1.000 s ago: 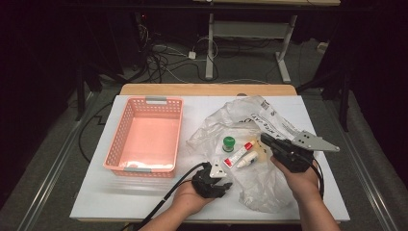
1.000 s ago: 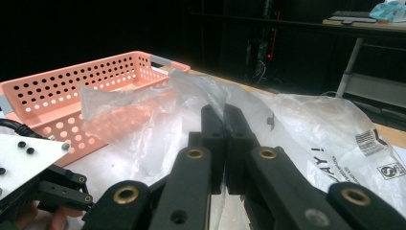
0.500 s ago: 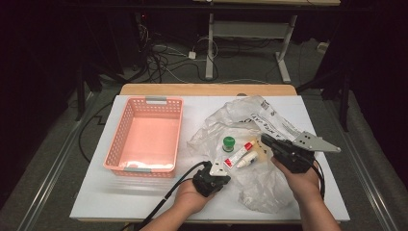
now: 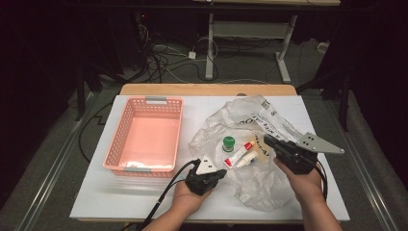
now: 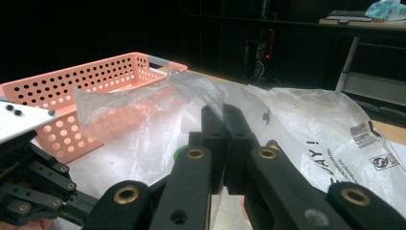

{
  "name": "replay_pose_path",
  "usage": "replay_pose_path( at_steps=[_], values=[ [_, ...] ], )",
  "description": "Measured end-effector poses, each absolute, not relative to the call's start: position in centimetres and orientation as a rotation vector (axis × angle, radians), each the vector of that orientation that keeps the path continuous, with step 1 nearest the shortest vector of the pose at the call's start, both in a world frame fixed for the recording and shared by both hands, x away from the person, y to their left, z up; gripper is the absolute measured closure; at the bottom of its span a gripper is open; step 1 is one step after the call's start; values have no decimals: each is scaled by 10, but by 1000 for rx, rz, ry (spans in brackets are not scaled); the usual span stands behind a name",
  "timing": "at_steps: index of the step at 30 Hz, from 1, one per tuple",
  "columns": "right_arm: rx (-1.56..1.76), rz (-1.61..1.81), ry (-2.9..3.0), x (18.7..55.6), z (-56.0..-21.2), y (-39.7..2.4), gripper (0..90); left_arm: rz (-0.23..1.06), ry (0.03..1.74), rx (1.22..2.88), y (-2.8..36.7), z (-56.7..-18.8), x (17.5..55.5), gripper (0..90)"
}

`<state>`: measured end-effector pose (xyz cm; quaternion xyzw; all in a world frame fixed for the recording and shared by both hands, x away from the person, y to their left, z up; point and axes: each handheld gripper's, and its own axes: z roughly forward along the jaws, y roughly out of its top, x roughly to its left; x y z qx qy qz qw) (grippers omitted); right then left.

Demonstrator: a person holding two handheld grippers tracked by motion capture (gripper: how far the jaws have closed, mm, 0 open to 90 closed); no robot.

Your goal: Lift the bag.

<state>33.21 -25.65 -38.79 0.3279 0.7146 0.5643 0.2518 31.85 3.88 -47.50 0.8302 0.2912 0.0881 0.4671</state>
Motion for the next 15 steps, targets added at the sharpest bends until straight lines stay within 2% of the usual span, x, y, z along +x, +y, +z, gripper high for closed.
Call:
replay_pose_path(
  at_steps=[15],
  values=[
    [893,1540,1923,336,-385,-255,900,304,733,1870,61,-445,318,892]
  ],
)
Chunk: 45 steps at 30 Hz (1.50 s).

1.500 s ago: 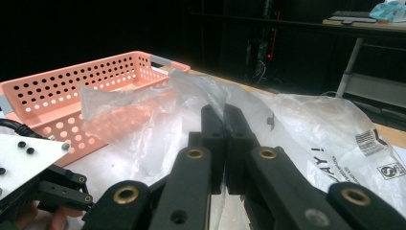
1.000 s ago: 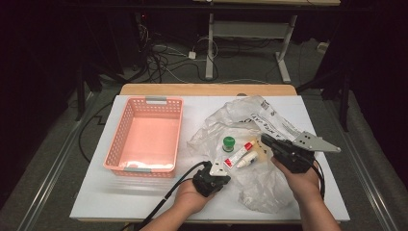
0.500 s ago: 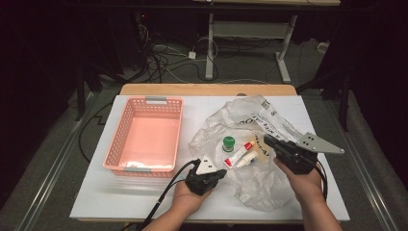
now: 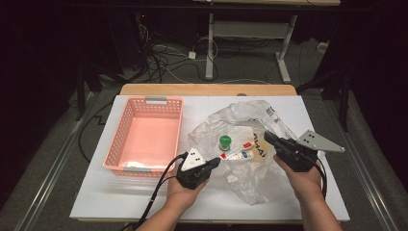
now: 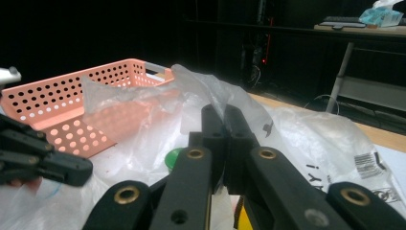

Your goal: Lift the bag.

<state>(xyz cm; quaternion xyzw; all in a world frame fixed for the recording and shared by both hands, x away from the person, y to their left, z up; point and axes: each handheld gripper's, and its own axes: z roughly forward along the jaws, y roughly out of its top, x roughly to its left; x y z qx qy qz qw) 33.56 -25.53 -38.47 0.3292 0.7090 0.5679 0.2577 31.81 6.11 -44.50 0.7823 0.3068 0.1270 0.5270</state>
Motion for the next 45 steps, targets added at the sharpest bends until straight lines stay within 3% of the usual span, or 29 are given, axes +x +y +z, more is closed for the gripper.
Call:
replay_pose_path(
  at_steps=[11,19,32,45],
  values=[
    [888,1553,1903,338,-381,-255,900,378,724,1761,68,-406,328,892],
    [907,1575,1859,346,-371,-254,900,412,690,1715,57,-364,356,892],
    [941,1591,1683,389,-307,-266,900,514,632,1658,30,-291,398,891],
    [861,1627,1543,397,-250,-263,900,574,576,1543,30,-248,403,891]
  ],
)
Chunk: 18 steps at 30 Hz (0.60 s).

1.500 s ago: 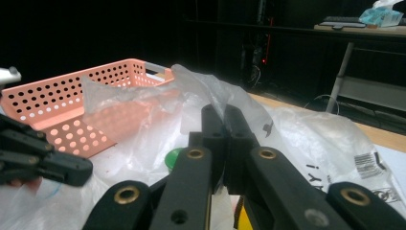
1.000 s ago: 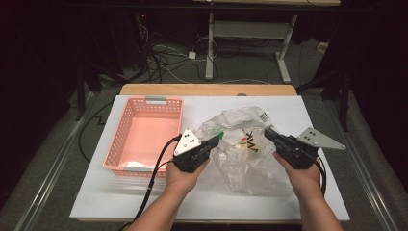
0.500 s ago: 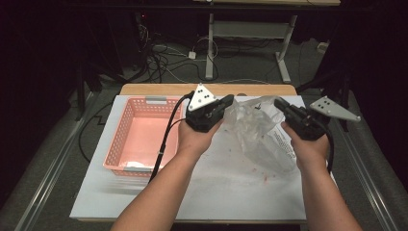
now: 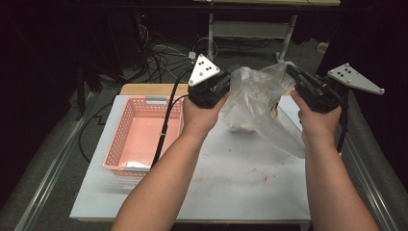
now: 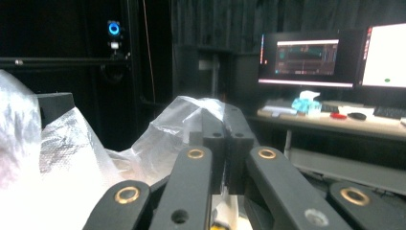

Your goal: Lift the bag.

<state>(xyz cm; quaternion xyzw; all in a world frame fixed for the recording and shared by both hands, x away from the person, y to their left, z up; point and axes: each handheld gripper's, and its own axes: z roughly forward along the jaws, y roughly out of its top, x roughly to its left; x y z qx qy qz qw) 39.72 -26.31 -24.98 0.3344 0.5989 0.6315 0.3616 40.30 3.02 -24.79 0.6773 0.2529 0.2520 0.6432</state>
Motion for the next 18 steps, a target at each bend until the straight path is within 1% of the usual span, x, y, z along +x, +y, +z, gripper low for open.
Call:
replay_pose_path(
  at_steps=[7,12,16,17,18],
  values=[
    [835,1636,1504,394,-241,-264,900,595,558,1509,31,-243,401,890],
    [850,1622,1504,396,-246,-266,900,585,572,1499,33,-252,404,888],
    [866,1597,1517,399,-250,-268,900,573,589,1521,34,-259,405,885],
    [870,1592,1518,400,-251,-269,900,568,591,1529,35,-260,405,875],
    [875,1586,1520,400,-252,-270,900,565,592,1535,37,-262,404,832]
  ],
)
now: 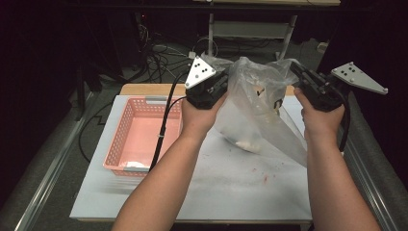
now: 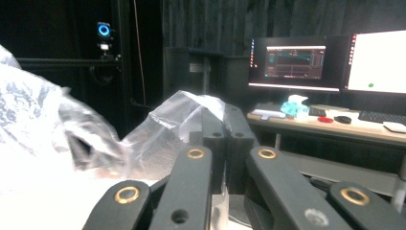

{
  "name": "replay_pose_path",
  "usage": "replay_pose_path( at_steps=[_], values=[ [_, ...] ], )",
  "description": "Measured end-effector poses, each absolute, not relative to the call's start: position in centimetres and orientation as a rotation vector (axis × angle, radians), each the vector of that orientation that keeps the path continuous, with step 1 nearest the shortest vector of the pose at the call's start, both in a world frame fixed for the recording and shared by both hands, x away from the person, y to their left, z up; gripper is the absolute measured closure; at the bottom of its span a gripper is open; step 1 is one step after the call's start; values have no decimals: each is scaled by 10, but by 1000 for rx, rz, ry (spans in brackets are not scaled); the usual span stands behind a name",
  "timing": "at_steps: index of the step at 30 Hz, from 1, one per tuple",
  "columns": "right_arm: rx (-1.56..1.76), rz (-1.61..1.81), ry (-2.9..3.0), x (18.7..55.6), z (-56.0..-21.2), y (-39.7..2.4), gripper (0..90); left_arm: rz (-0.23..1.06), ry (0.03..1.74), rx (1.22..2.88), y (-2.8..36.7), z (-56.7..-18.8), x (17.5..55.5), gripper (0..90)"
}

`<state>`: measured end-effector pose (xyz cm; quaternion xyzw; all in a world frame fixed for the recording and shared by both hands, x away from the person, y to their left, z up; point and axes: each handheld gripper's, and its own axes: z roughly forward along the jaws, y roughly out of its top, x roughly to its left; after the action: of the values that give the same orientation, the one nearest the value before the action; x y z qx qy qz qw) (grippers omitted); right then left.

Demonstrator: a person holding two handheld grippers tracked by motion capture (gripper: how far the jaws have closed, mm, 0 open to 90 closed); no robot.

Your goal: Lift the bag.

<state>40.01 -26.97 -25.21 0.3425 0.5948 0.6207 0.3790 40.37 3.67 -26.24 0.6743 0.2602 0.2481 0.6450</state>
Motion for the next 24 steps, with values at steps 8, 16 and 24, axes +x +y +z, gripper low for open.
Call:
replay_pose_path(
  at_steps=[8,16,24],
  values=[
    [940,1526,1540,411,-267,-282,900,587,594,1581,63,-280,374,487],
    [978,1480,1564,415,-280,-289,900,556,616,1584,94,-309,331,341],
    [997,1453,1591,412,-294,-294,900,509,700,1603,120,-341,300,149]
  ],
)
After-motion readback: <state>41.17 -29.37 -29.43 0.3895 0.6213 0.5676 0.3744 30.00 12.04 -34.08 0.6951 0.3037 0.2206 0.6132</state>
